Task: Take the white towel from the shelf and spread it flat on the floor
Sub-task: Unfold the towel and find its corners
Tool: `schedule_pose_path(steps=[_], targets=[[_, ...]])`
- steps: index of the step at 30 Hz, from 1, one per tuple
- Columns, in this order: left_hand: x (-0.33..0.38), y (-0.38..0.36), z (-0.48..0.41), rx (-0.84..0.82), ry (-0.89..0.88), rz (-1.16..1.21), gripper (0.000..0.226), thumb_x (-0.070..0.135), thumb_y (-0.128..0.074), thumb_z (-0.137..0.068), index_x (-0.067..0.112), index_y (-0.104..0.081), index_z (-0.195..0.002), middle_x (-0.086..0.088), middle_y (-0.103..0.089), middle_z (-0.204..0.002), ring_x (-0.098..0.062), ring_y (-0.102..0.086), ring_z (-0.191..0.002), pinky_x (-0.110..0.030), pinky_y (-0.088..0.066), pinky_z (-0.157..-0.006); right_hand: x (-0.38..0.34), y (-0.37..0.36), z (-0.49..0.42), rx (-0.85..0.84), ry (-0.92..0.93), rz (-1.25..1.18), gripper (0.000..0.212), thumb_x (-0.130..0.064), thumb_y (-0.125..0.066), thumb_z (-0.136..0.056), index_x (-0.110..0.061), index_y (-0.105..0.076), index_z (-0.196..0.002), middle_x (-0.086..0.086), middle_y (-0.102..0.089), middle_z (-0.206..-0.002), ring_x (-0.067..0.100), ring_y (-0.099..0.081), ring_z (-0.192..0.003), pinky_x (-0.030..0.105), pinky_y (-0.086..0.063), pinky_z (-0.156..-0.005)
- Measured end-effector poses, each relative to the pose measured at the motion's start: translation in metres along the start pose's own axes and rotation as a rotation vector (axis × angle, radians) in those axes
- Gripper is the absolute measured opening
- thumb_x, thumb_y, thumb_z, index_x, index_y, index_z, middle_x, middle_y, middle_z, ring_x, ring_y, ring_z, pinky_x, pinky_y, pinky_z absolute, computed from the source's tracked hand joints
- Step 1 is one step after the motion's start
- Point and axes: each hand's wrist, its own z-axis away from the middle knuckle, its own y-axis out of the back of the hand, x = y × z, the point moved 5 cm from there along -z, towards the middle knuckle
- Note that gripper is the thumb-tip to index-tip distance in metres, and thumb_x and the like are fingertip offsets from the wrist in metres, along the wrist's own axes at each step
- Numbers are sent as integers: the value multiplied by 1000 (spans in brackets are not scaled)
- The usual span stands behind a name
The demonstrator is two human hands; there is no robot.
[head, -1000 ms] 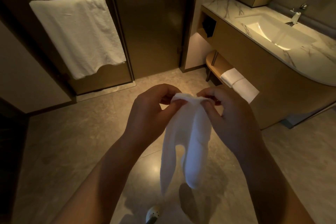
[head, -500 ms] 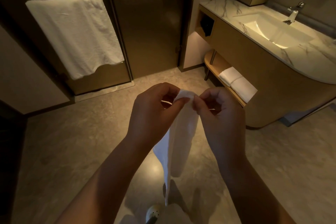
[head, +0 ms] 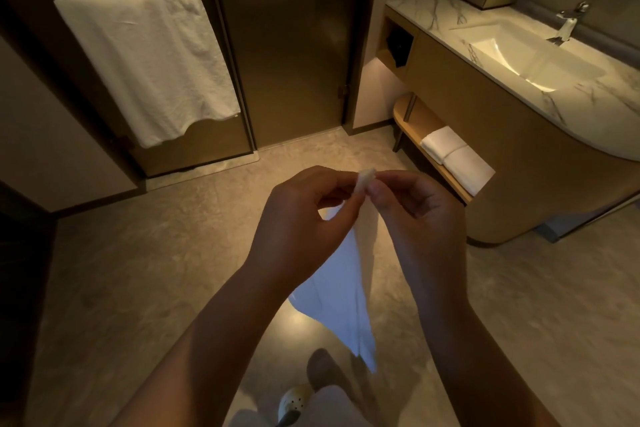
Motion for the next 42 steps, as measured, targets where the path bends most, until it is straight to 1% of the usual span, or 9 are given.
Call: schedule_pose_path(steps=[4,8,12,14,17,20,26,32,42], targets=[[1,-8,4,-25,-36,-2,27,13,-58,-87,17,-68,-112,6,-67,-99,-4,-61,-93,-20,-52,-81,5,4,-4,-10,-31,17,14,-41,-67,-79,-33,-69,-91,-17,-71,-87,2,-67,-87,20,-54,-74],[-1,-13,5,13,-27,-7,27,11,-64,-87,15,-67,-113,2,-69,-101,-3,-60,-94,-17,-51,-82,6,6,-7,6,-29,70,9,-39,-63,-84,-36,-69,-90,-19,-71,-83,0,-66,-83,16,-52,-70],[-4,-14,6,51,11,39,27,14,-68,-83,15,-68,-110,4,-69,-98,-2,-63,-92,-16,-51,-81,11,8,-6,48,-28,147,18,-29,-53,-93,-25,-70,-98,-10,-71,-83,6,-67,-81,31,-55,-73],[-7,-12,6,76,47,67,27,18,-71,-80,19,-69,-107,8,-69,-95,0,-64,-89,-16,-52,-79,11,6,-3,33,-16,156,18,-27,-52,-94,-25,-68,-101,-11,-71,-86,4,-66,-84,27,-55,-74],[-8,-12,6,102,77,96,25,22,-72,-79,25,-68,-103,10,-69,-90,2,-64,-85,-13,-51,-76,9,3,0,-6,12,159,17,-26,-55,-93,-32,-64,-105,-19,-68,-89,-3,-63,-88,12,-49,-73],[-10,-12,6,120,88,76,21,23,-71,-80,25,-68,-101,13,-68,-87,3,-64,-83,-11,-50,-73,10,3,0,-22,18,153,16,-27,-58,-91,-33,-64,-104,-21,-67,-87,-5,-62,-87,7,-46,-72],[-14,-14,7,140,95,0,11,20,-70,-82,24,-67,-93,17,-64,-79,2,-63,-78,-11,-50,-69,18,1,2,-47,3,152,17,-30,-60,-90,-28,-70,-103,-19,-69,-88,-5,-63,-87,7,-46,-72],[-29,-10,7,125,164,12,8,24,-69,-82,25,-69,-90,14,-67,-78,3,-64,-75,-16,-53,-68,32,4,-1,-38,-55,162,13,-27,-61,-89,-32,-69,-97,-24,-68,-86,-6,-62,-85,8,-47,-71],[-81,17,10,233,334,-81,12,24,-67,-81,35,-66,-80,19,-67,-69,5,-63,-67,-6,-43,-57,76,61,-10,100,-36,461,15,-27,-56,-91,-33,-64,-102,-25,-59,-83,-5,-58,-81,20,-47,-71]])
